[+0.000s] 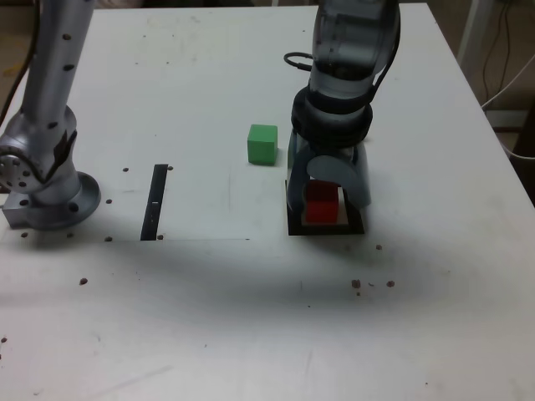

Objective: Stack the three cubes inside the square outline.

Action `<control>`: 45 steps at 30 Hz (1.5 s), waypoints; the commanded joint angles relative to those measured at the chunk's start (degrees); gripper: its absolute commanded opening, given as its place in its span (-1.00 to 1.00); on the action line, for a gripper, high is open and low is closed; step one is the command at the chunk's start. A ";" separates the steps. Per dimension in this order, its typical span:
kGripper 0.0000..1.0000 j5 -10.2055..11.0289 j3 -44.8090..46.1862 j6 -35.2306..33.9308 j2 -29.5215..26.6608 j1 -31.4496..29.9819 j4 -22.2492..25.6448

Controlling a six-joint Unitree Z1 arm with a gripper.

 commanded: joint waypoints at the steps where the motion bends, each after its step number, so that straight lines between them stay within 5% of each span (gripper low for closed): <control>1: 0.96 0.43 -0.16 -0.04 -0.06 0.12 0.91; 10: 0.99 2.91 0.33 -2.45 -3.83 -0.34 2.98; 31: 0.98 4.71 -5.44 -0.81 -9.25 1.73 13.70; 39: 0.99 9.37 -10.18 2.88 -8.77 4.86 18.32; 45: 1.00 10.35 -13.13 2.62 -6.84 7.34 21.98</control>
